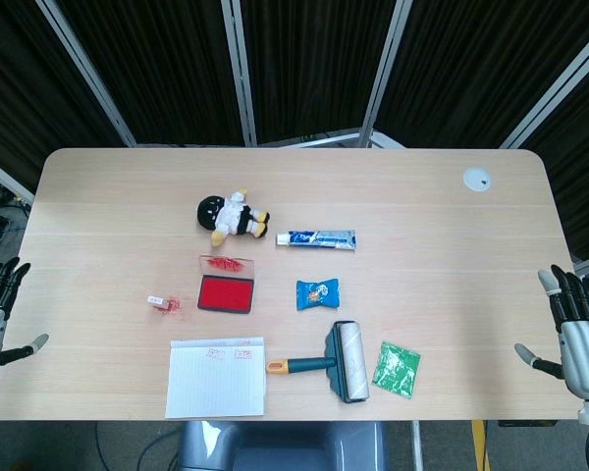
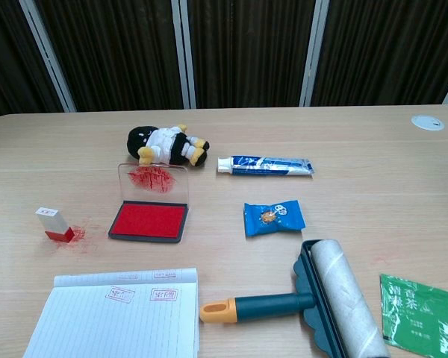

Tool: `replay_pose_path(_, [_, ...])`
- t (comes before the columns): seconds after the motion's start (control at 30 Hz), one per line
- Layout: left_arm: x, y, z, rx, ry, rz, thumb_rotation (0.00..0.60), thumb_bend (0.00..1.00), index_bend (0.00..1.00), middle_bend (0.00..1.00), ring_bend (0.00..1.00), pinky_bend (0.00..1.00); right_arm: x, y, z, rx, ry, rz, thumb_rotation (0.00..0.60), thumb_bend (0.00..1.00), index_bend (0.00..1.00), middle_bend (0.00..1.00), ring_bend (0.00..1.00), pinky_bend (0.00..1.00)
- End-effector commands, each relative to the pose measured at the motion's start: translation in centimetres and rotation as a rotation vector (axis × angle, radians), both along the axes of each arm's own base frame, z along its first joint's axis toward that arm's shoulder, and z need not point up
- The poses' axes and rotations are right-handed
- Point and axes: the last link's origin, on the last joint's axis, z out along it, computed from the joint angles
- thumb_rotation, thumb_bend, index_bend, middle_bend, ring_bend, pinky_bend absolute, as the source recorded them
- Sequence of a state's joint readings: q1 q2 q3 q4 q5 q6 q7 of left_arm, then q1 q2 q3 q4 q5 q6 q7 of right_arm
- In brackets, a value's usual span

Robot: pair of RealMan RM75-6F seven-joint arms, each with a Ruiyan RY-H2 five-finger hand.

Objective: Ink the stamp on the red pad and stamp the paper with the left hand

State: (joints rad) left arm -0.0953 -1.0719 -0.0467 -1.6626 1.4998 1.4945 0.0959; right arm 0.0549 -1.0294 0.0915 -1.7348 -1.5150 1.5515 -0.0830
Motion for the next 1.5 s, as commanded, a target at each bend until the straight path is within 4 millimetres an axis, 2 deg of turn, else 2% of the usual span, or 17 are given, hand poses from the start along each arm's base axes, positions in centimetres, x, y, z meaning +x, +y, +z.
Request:
replay_pose_path(0.03, [-0.1, 0.0, -0.1, 0.001, 0.006, 0.005, 0.6, 0.0, 0.0, 0.0, 0.0, 0.0, 0.0, 0.0, -0.1, -0.002, 0.002, -0.003, 0.6, 0.0, 0.0, 0.0, 0.0, 0.0])
replay_pose_path(0.1, [-0.1, 0.0, -0.1, 0.006, 0.016, 0.005, 0.6, 0.0, 0.0, 0.0, 0.0, 0.01, -0.1, 0.0, -0.1, 0.0, 0.003, -0.006, 0.6, 0.0, 0.0, 0.0, 0.0, 0.0])
replay_pose_path(0.17, [-0.1, 0.3, -0.3, 0.022, 0.029, -0.01, 0.6, 0.0, 0.0, 0.0, 0.05, 0.1, 0.0, 0.0, -0.2, -0.001, 0.005, -0.005, 0.6, 0.0, 0.0, 0.0, 0.0, 0.0])
replay_pose_path(0.23, [0.1, 0.6, -0.7, 0.026, 0.037, -0.03, 0.6, 0.0, 0.0, 0.0, 0.26, 0.38, 0.0, -0.1, -0.1, -0.003, 0.004, -0.004, 0.6, 0.0, 0.0, 0.0, 0.0, 0.0])
replay_pose_path(0.33, [0.4, 1.2, -1.7, 0.001, 0.034, -0.06, 0.6, 0.0, 0.01, 0.0, 0.58, 0.74, 0.1, -0.2, 0.0, -0.008, 0.001, -0.005, 0.6, 0.0, 0.0, 0.0, 0.0, 0.0])
replay_pose_path(0.43, [0.7, 2.4, -3.1, -0.035, 0.02, -0.096, 0.6, 0.0, 0.12, 0.01, 0.73, 0.89, -0.1, -0.3, 0.1, -0.011, 0.003, -0.016, 0.6, 0.0, 0.0, 0.0, 0.0, 0.0])
replay_pose_path(0.53, [0.8, 3.8, -5.0, -0.09, 0.007, -0.126, 0.6, 0.0, 0.19, 0.07, 0.78, 0.93, -0.5, -0.5, 0.0, -0.012, 0.009, -0.036, 0.6, 0.0, 0.0, 0.0, 0.0, 0.0])
replay_pose_path(0.63, [0.6, 5.6, -6.8, -0.151, -0.007, -0.128, 0.6, 0.0, 0.22, 0.11, 0.81, 0.94, -0.7, -0.8, -0.1, -0.012, 0.018, -0.05, 0.6, 0.0, 0.0, 0.0, 0.0, 0.0])
replay_pose_path(0.97, [-0.3, 9.8, -10.0, -0.312, -0.073, -0.119, 0.6, 0.01, 0.29, 0.23, 0.82, 0.94, -1.1, -1.4, -0.8, -0.006, 0.043, -0.079, 0.6, 0.0, 0.0, 0.0, 0.0, 0.0])
replay_pose_path(1.1, [-0.8, 10.3, -11.1, -0.353, -0.079, -0.115, 0.6, 0.11, 0.34, 0.28, 0.82, 0.94, -1.3, -1.5, -0.8, -0.008, 0.044, -0.089, 0.6, 0.0, 0.0, 0.0, 0.0, 0.0])
replay_pose_path(1.23, [-0.9, 10.7, -12.0, -0.371, -0.045, -0.122, 0.6, 0.21, 0.35, 0.31, 0.82, 0.94, -1.4, -1.5, -0.9, -0.004, 0.044, -0.09, 0.6, 0.0, 0.0, 0.0, 0.0, 0.0])
replay_pose_path(1.5, [-0.5, 11.2, -13.5, -0.384, -0.019, -0.138, 0.6, 0.24, 0.35, 0.37, 0.82, 0.94, -1.5, -1.5, -0.8, -0.006, 0.043, -0.095, 0.6, 0.0, 0.0, 0.0, 0.0, 0.0])
